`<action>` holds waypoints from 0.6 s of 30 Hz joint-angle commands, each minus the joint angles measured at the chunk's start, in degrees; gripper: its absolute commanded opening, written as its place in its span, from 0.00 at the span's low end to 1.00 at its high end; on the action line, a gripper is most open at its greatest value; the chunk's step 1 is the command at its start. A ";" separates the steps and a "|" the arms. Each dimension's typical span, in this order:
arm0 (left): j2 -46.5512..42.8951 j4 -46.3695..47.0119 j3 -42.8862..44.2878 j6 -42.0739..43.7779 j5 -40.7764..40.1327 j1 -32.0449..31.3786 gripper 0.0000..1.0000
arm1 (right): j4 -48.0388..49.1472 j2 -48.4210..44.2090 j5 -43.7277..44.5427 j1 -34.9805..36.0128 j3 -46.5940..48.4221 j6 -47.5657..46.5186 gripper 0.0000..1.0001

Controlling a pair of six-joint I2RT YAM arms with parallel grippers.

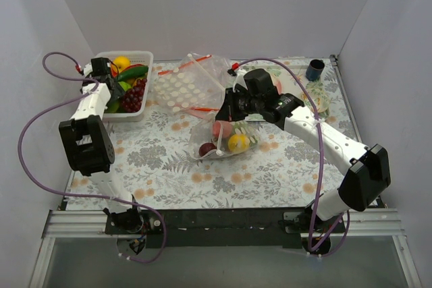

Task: Place the food in the zip-top bag and seal the zipper
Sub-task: Pick up the fake fruit from the bin.

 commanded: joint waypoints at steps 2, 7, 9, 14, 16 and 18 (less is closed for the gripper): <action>-4.46 -1.36 4.72 -0.06 -1.77 -0.24 0.49 | -0.36 0.75 0.23 0.93 4.21 -0.57 0.01; -6.83 -2.59 4.90 -0.32 -1.95 -0.15 0.45 | -1.06 0.84 1.37 1.19 4.21 -0.66 0.01; -7.45 -3.29 5.08 -0.41 -2.13 -0.15 0.45 | -1.15 0.84 1.55 1.19 4.21 -0.75 0.01; -9.38 -3.74 4.55 -0.67 -0.73 -0.24 0.45 | -1.50 0.66 2.43 1.28 4.30 -0.66 0.01; -10.96 -3.82 4.20 -0.94 1.56 -0.15 0.45 | -1.59 0.66 2.78 1.37 4.48 -0.66 0.01; -12.37 -3.65 3.50 -1.38 4.01 -0.32 0.45 | -1.68 0.75 3.04 1.37 4.65 -0.57 0.01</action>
